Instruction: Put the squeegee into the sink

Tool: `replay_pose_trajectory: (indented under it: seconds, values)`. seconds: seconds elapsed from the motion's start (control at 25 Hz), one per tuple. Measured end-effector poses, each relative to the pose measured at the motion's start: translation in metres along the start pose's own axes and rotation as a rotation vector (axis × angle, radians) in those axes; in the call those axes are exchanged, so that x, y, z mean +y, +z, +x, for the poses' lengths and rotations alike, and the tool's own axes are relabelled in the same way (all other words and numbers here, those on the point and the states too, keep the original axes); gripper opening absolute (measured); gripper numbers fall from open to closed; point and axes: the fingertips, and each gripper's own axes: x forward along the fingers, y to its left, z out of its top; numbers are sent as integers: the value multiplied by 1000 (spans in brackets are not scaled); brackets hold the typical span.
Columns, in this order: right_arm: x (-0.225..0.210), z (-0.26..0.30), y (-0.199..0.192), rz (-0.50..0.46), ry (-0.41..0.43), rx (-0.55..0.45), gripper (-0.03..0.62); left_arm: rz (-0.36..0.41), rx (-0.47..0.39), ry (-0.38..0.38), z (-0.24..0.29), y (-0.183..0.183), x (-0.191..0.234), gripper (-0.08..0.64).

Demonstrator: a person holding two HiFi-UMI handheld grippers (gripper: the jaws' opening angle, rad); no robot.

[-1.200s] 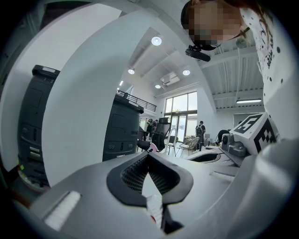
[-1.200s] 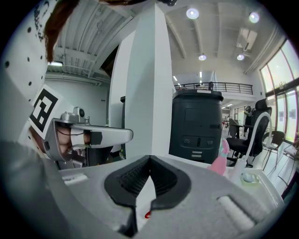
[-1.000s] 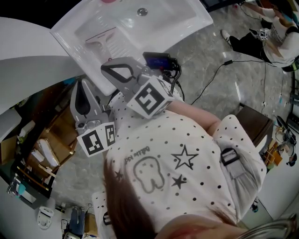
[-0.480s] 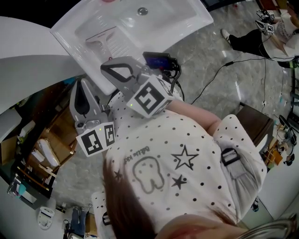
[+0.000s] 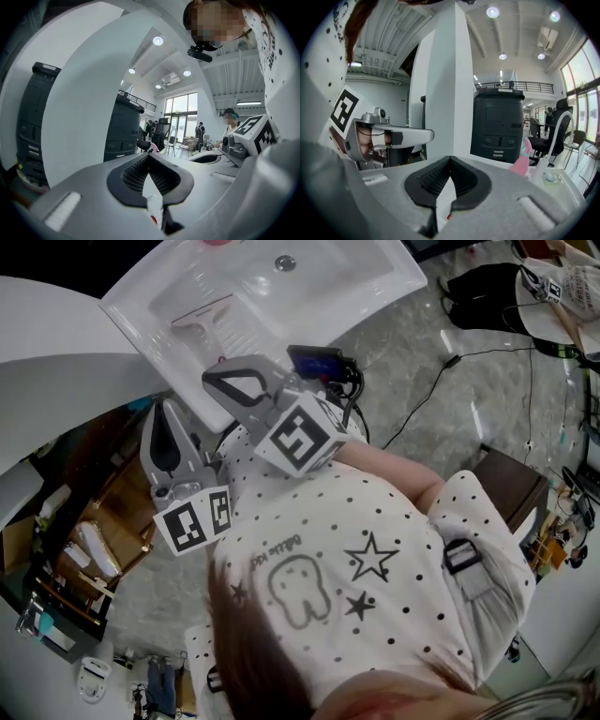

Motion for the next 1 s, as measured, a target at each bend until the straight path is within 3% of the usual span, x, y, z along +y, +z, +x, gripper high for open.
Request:
replay_pose_trajectory:
  seconds: [1.0]
  values:
    - [-3, 0, -4, -6, 5, 11, -4, -14, -8, 7, 2, -1, 0, -15]
